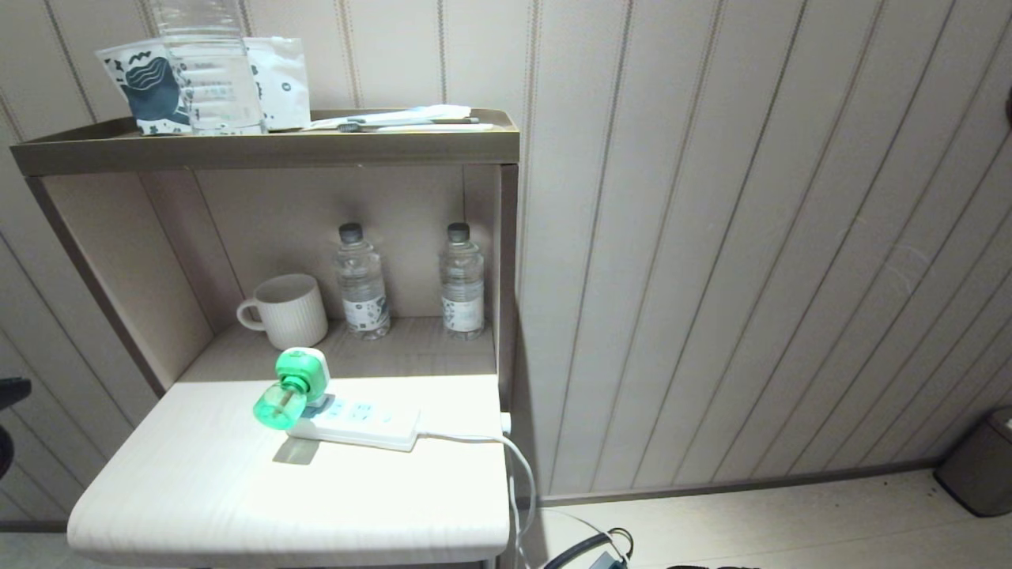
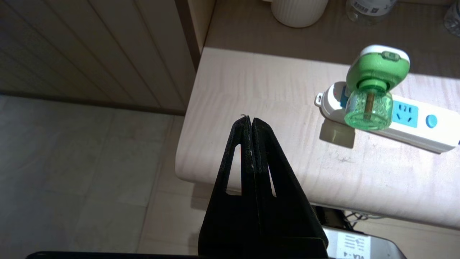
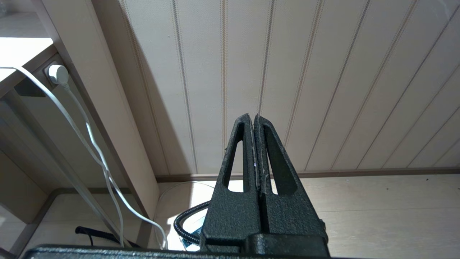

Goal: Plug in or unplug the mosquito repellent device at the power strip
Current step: Hold the socket with your right hand and unplug it with your left hand

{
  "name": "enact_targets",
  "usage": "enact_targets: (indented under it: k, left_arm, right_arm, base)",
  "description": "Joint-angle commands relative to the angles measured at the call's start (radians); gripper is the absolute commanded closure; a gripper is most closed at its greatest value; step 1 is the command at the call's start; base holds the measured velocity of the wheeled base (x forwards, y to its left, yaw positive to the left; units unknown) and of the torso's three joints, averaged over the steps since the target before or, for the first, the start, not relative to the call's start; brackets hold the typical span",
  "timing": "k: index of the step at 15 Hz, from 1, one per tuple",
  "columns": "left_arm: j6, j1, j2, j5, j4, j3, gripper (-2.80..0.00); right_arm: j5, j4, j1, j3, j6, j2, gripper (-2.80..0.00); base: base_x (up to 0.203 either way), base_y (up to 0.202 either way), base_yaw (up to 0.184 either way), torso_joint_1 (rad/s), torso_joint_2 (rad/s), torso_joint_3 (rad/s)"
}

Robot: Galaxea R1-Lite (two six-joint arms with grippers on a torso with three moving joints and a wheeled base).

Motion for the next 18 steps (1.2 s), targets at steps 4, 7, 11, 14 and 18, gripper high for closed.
enact_targets:
  k: [4, 7, 11, 14, 18]
  left_arm:
    - [0.026, 0.006, -0.276, -0.001, -0.204, 0.267, 0.00]
    - [0.025, -0.024, -0.462, 0.030, -0.252, 0.352, 0.00]
    - [0.031, -0.014, -0.753, 0.024, -0.238, 0.484, 0.00]
    - [0.065, -0.003, -0.967, 0.028, -0.088, 0.541, 0.00]
    - [0.069, 0.000, -0.986, -0.038, -0.290, 0.750, 0.00]
  right_arm:
    - [0.000, 0.000, 0.000, 0.000, 0.000, 0.001, 0.00]
    - [0.000, 0.000, 0.000, 0.000, -0.001, 0.001, 0.00]
    - [0.000, 0.000, 0.000, 0.000, -0.001, 0.001, 0.00]
    - [0.000, 0.000, 0.000, 0.000, 0.001, 0.001, 0.00]
    - [0.000, 0.000, 0.000, 0.000, -0.001, 0.001, 0.00]
  base:
    - [0.000, 0.000, 0.000, 0.000, 0.00, 0.000]
    - [0.000, 0.000, 0.000, 0.000, 0.00, 0.000]
    - [0.000, 0.000, 0.000, 0.000, 0.00, 0.000]
    - [0.000, 0.000, 0.000, 0.000, 0.00, 0.000]
    - [0.000, 0.000, 0.000, 0.000, 0.00, 0.000]
